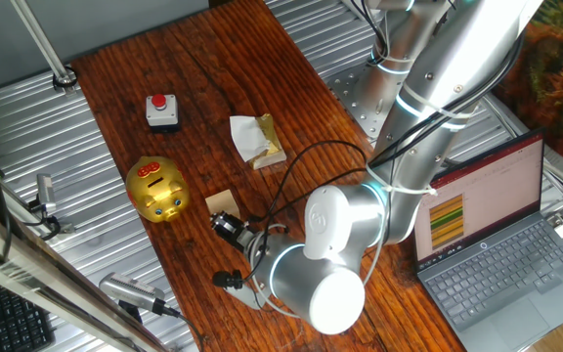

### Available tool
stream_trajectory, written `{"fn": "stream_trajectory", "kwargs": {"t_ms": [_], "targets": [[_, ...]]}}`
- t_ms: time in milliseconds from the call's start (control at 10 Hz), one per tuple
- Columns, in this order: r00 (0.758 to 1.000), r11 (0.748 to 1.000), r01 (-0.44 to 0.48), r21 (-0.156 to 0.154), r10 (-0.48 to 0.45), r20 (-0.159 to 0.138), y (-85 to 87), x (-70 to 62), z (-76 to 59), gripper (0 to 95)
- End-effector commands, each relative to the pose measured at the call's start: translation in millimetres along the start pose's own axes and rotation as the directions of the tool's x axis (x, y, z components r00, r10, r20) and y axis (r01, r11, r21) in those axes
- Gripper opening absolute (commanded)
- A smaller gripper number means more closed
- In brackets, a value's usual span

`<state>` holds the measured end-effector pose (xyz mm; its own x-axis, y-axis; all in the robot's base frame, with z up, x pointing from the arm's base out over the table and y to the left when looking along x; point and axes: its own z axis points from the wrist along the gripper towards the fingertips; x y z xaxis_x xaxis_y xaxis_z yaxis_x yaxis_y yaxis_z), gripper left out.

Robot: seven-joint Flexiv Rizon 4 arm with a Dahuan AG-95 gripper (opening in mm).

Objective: Drop coins into a piggy bank

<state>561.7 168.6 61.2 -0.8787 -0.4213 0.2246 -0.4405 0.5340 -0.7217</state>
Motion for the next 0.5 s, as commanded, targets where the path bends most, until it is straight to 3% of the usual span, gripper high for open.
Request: {"fn": "stream_trajectory", "kwargs": {"t_ms": [100,500], "targets": [[1.000,1.000,0.001,0.001,-0.001,0.003,0.0,0.8,0.2,19.0],[1.000,1.000,0.001,0.000,-0.001,0.005,0.4,1.5,0.7,19.0]]}}
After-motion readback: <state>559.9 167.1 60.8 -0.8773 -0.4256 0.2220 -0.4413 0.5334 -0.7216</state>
